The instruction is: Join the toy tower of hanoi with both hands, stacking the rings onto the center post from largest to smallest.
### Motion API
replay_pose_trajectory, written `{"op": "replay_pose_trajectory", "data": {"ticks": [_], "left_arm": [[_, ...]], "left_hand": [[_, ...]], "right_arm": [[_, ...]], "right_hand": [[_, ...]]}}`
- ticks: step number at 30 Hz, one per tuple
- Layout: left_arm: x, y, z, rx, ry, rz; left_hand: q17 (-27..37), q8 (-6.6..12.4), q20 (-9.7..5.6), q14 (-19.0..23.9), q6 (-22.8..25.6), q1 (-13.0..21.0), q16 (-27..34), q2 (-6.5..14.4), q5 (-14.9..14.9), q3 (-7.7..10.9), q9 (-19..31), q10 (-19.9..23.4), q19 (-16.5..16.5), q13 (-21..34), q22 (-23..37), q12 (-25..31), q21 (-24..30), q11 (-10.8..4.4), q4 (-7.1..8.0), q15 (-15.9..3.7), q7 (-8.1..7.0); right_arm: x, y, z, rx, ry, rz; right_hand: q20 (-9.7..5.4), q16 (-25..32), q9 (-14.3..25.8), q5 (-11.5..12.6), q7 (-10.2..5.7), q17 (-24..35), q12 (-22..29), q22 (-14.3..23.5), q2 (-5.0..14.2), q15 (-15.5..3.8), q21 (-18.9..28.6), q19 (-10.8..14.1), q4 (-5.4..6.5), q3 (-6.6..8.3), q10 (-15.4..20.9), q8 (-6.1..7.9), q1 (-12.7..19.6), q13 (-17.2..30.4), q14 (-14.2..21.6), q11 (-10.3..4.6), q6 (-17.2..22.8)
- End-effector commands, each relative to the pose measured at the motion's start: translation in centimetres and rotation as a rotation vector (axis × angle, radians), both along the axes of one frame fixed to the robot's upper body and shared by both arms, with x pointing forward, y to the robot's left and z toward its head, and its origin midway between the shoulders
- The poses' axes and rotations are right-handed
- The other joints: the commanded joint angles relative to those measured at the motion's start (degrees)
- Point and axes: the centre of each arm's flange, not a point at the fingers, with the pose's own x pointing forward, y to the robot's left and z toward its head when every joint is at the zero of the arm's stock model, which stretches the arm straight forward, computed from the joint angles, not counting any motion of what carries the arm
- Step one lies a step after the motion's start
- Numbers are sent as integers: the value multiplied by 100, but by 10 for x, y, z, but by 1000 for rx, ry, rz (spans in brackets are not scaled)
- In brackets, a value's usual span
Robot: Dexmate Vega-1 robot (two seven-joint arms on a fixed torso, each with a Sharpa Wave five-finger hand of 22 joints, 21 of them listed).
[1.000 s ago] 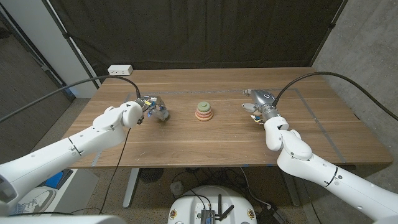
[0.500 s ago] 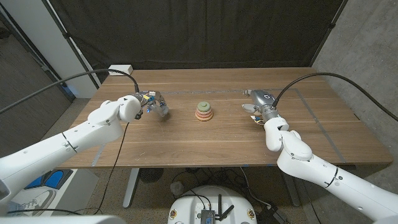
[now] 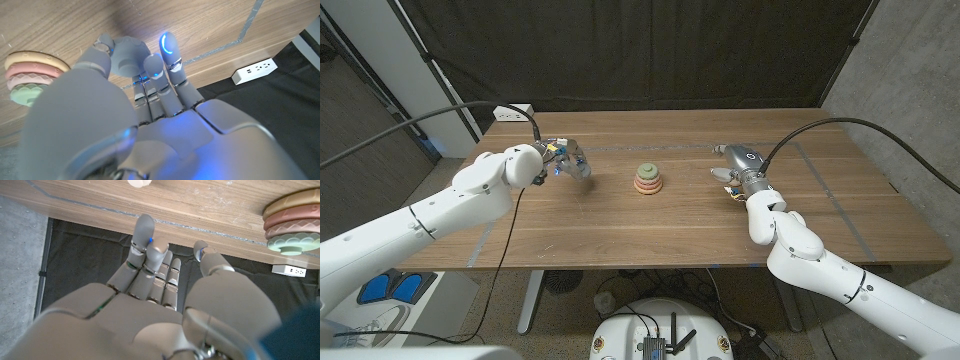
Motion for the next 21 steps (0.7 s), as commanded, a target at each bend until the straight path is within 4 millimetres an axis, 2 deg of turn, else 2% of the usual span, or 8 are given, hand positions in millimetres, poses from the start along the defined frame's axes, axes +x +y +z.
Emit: {"op": "replay_pose_trajectory", "data": {"ticks": [1, 13, 21], "left_arm": [[-13, -6, 20, 27, -29, -14], [-10, -10, 25, 19, -40, -48], [-5, -21, 29, 31, -58, -91]], "left_hand": [[44, -13, -634, 56, 89, -19, -18, 22, 9, 70, 14, 640, 38, 154, 14, -13, 15, -555, 35, -112, -4], [68, -28, -637, 43, 108, -17, -61, 17, 1, 84, 22, 674, 38, 175, 21, -30, 15, -566, 25, -113, -12], [79, -36, -638, 53, 129, 10, -86, -5, -6, 91, 27, 693, 35, 218, 23, -35, 12, -574, 11, -114, -19]], "right_arm": [[-1, -3, -2, 13, -1, -3], [0, -2, -2, 17, 8, -7], [0, -2, -3, 18, 10, -9]], "right_hand": [[-466, 24, 23, 28, -19, 25, 4, 2, 33, -168, 39, 13, -1, 34, 44, -18, -6, 15, 51, 2, 50], [-466, 13, 25, 43, -16, 7, -1, 8, 34, -169, 47, 25, -5, 42, 64, -27, -7, 9, 37, 12, 55], [-466, 25, 26, 55, -18, 13, 0, 7, 34, -169, 47, 26, -7, 49, 72, -32, -8, 19, 47, 3, 65]]}}
